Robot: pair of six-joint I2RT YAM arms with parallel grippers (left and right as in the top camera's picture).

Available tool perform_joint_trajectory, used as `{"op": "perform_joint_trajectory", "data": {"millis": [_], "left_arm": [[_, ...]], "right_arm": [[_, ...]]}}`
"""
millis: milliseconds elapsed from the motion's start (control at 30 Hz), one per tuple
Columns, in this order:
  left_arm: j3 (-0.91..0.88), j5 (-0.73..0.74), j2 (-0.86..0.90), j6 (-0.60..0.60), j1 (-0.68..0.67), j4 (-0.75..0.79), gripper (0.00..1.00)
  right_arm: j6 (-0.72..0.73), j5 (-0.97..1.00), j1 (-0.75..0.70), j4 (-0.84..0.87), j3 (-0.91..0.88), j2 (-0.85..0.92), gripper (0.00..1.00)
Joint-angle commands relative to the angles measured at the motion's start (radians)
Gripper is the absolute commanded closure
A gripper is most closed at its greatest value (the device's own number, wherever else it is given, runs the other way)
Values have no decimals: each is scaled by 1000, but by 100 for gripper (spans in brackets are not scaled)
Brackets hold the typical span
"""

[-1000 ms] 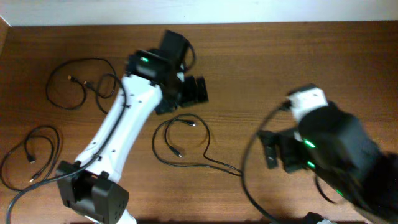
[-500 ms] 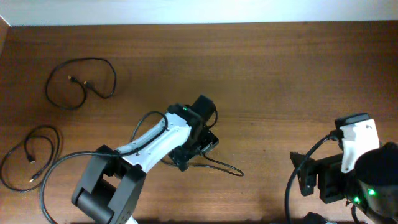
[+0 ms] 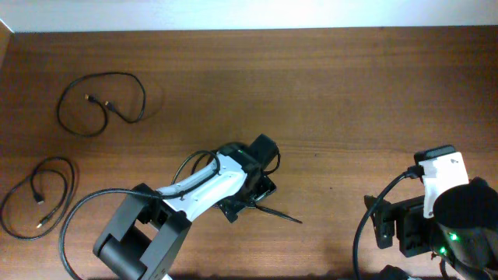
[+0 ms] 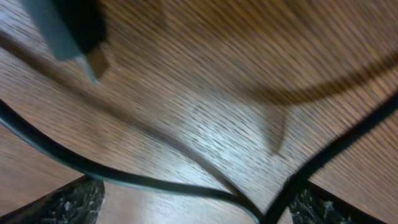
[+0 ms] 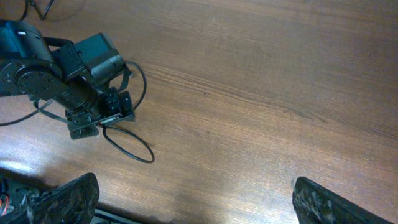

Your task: Untangle cables

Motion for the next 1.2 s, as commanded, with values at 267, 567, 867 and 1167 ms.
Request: {"op": "perform_joint_trajectory", "data": {"millis": [267, 567, 867, 1167], "left_arm": [[-30, -192, -4, -14, -34, 35, 53], [-20, -304, -27, -13, -35, -6, 100], [30, -405, -234, 24, 124, -222, 99], [24, -362, -234, 24, 124, -222, 29]], "right_arm": [[13, 11, -3, -14, -6, 2, 1], [13, 11, -3, -21, -6, 2, 2], [32, 8, -3, -21, -6, 2, 2], [31, -14, -3, -21, -6, 2, 1]]}}
